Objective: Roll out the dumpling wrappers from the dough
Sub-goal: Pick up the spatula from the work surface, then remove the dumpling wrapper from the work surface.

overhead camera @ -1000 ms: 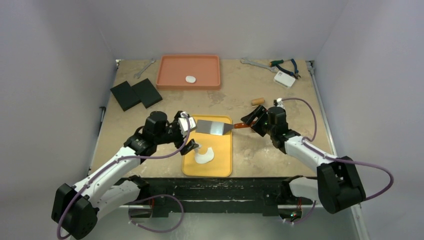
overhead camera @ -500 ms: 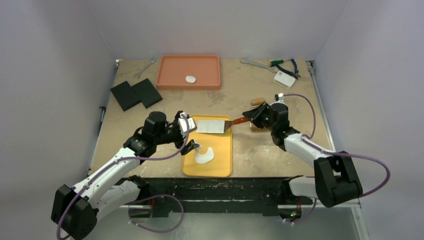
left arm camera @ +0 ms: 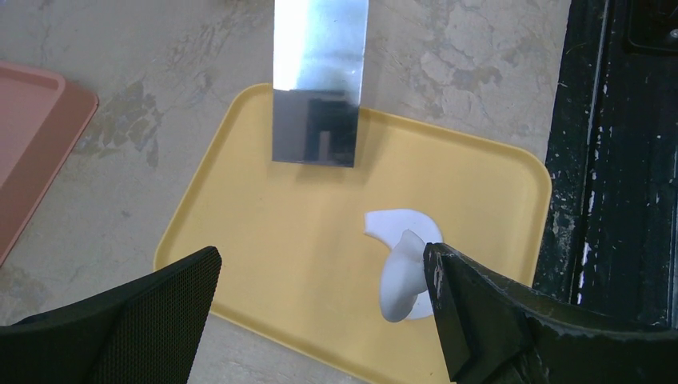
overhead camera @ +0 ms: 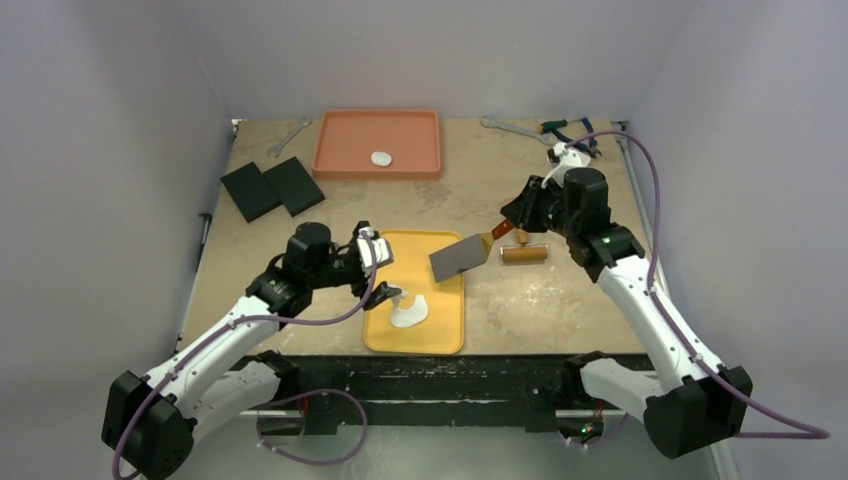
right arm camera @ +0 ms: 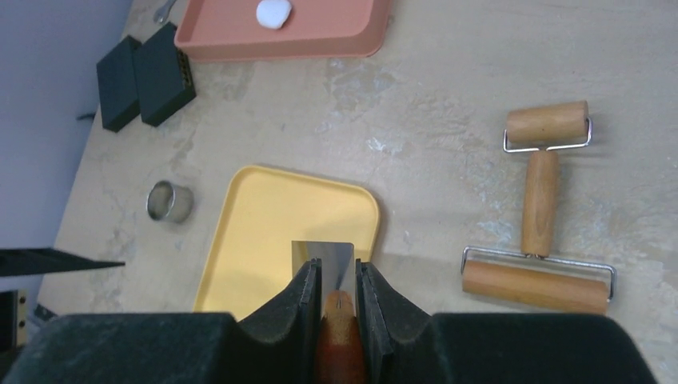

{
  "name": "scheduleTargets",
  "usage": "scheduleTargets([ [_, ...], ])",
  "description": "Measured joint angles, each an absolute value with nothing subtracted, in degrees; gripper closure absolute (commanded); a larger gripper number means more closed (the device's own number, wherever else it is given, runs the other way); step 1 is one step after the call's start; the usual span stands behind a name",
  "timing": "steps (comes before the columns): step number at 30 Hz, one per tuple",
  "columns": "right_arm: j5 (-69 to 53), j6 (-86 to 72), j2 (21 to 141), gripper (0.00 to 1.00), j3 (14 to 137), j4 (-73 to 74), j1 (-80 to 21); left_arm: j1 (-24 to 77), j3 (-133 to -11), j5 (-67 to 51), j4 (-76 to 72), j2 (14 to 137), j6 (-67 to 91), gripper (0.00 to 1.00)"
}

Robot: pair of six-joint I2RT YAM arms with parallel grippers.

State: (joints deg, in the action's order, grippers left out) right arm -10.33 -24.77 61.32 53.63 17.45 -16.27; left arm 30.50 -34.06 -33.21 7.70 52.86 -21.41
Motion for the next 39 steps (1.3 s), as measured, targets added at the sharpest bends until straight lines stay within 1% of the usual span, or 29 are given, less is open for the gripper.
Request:
scheduleTargets([
  [5, -11.9, -22.6, 61.6, 1.00, 61.9, 28.3, -16.3, 30.5, -34.1, -33.1, 6.8, 52.9, -20.1, 0.01],
  [10, -15.2, -24.4, 60.7, 1.00, 65.7, 32.4, -16.2, 30.5, -34.1, -33.0, 6.6, 52.9, -19.2, 0.01],
  [16, -21.7, -30.4, 59.4, 1.00, 64.8, 30.5, -16.2, 30.5, -34.1, -33.1, 6.4, 52.5, -19.0, 0.01],
  [25, -26.5, -34.8, 59.0, 1.00, 62.4, 26.3, -16.2, 30.5, -34.1, -33.8, 6.4, 52.0, -19.0, 0.01],
  [33, -28.0, -34.9, 58.7, 1.00, 62.2, 25.7, -16.2, 30.5, -34.1, -33.8, 6.2, 52.1, -19.0, 0.01],
  [39, -28.0, -35.0, 58.3, 1.00, 59.7, 24.3, -16.2, 30.5, -34.1, -32.6, 2.2, 53.2, -18.3, 0.01],
])
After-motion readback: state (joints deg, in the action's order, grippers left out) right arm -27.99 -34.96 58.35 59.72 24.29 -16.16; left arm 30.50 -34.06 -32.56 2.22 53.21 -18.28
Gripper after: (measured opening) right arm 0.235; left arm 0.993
